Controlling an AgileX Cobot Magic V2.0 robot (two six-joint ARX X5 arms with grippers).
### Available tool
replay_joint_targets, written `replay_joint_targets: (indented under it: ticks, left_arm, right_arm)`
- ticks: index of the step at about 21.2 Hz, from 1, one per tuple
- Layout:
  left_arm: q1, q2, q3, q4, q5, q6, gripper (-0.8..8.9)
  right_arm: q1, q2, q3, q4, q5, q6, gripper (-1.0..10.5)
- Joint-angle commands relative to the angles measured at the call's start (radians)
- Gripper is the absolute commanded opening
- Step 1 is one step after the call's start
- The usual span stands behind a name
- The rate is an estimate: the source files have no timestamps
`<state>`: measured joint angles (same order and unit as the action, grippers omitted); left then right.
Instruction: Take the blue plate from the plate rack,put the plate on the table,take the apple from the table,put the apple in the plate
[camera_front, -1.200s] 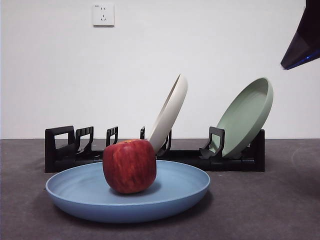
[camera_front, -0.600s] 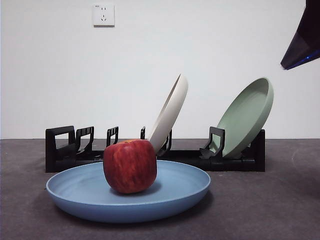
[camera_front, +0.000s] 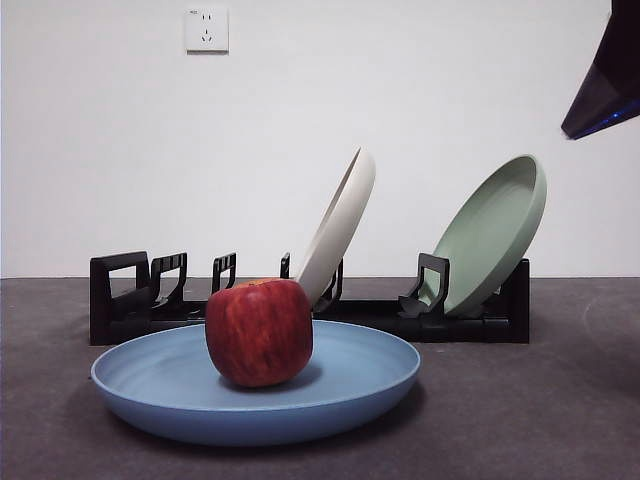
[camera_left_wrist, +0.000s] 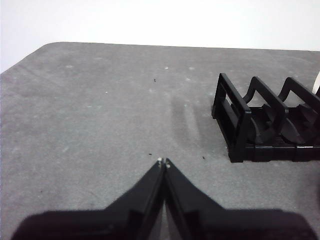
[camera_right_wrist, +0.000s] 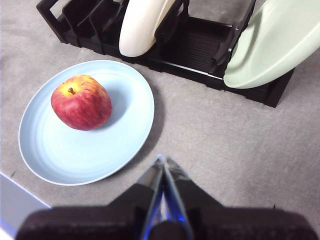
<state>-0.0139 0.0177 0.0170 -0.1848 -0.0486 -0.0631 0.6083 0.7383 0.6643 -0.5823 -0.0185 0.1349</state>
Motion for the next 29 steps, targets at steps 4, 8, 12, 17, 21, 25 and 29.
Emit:
replay_joint_targets:
  ticks: [4, 8, 12, 17, 21, 25, 29]
  left_arm:
    - [0.003, -0.002, -0.014, 0.004, 0.002, 0.000, 0.00]
    - [0.003, -0.002, -0.014, 0.004, 0.002, 0.000, 0.00]
    - [0.003, -0.002, -0.014, 0.004, 0.002, 0.000, 0.00]
    - [0.003, -0.002, -0.014, 0.004, 0.002, 0.000, 0.00]
    - [0.003, -0.002, -0.014, 0.004, 0.002, 0.000, 0.00]
    - [0.003, -0.002, -0.014, 0.004, 0.002, 0.000, 0.00]
    - [0.003, -0.002, -0.014, 0.004, 0.002, 0.000, 0.00]
  right_arm:
    - [-0.004, -0.011, -0.006, -0.011, 0.086, -0.013, 0.0]
    - [-0.106, -0.070, -0.006, -0.018, 0.097, -0.080, 0.0]
    - [-0.319, -0.176, -0.040, 0.145, 0.095, -0.093, 0.0]
    - [-0.471, -0.369, -0.275, 0.458, 0.013, -0.140, 0.0]
    - [-0.512, -0.483, -0.462, 0.526, -0.016, -0.152, 0.0]
    - [-0.512, -0.561, -0.553, 0.526, -0.017, -0.151, 0.0]
    - [-0.512, -0.634, -0.607, 0.525, -0.030, -0.131, 0.0]
